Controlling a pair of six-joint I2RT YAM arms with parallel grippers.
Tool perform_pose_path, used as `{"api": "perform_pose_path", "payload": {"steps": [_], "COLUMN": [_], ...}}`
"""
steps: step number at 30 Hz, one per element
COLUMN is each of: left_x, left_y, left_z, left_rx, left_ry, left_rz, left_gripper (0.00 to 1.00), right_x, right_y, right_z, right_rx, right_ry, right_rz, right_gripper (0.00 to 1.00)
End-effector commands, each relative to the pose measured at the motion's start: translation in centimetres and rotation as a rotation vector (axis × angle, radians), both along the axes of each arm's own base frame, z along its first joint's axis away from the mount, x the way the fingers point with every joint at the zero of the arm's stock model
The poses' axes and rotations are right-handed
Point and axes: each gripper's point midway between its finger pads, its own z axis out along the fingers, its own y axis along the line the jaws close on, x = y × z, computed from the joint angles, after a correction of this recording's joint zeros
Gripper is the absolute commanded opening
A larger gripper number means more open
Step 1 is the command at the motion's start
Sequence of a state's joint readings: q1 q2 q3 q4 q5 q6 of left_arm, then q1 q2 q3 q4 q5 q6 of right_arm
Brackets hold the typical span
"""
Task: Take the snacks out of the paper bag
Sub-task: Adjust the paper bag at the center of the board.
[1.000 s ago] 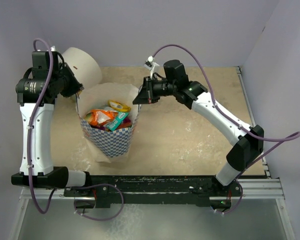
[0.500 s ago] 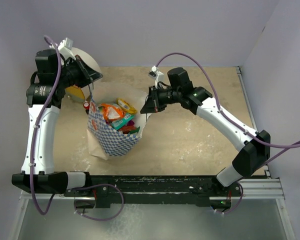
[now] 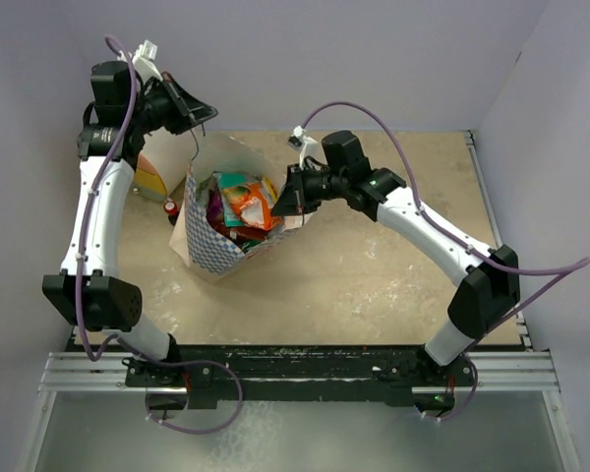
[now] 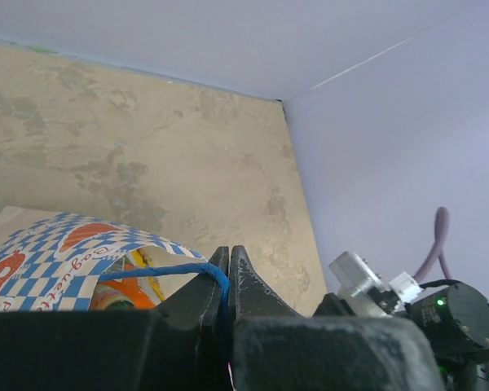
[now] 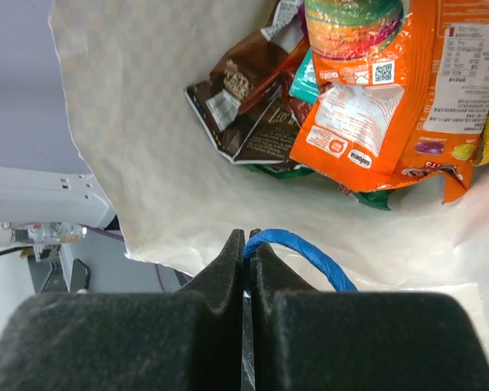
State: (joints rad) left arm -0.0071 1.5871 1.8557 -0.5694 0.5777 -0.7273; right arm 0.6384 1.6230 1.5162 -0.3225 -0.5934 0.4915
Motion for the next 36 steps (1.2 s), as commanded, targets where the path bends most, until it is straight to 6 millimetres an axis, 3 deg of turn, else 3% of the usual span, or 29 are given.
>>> {"api": "perform_pose_path", "payload": {"steps": [1,6,11,17,22,29,36], "left_x": [-2.1,-4.2,-6.7,-9.7,-11.7,-15.1,-18.0], "left_y": [-1.9,-3.8,-7.4,-11.5,-12.8,-13.0,-14.2], "left_z": [9.4,7.1,3.8,1.8,0.1,-2.4,-3.3], "left_rx": [-0.075,-0.160,-0.166,-0.220,-0.211,-0.203,-0.220], "left_ry": [-0.341,-0.265,-0.144,-0.028,0.051,0.131,0.190], "left_rz": [-0.133,-0.249,-0.331,-0.365,-0.359,-0.361,-0.383], "left_gripper": [0.00,0.00,0.00,0.00,0.00,0.00,0.00], "right_x": [-0.1,-3.2,-6.4,-8.1,-9.5,-11.3,-9.8], "right_y": [0.4,-1.2,-2.5,-3.8,-5.5,-9.3,-13.1], "right_z": [0.9,-2.4,-5.4,-6.5,-8.3,-8.1,-4.7], "right_rx": [0.049,-0.013,-0.060,-0.084,-0.148,-0.217,-0.281], "right_ry": [-0.036,0.018,0.070,0.113,0.164,0.139,-0.048], "right_rz": [0.016,0.056,0.104,0.105,0.076,-0.037,-0.211], "right_gripper": [0.00,0.00,0.01,0.10,0.15,0.38,0.66]}}
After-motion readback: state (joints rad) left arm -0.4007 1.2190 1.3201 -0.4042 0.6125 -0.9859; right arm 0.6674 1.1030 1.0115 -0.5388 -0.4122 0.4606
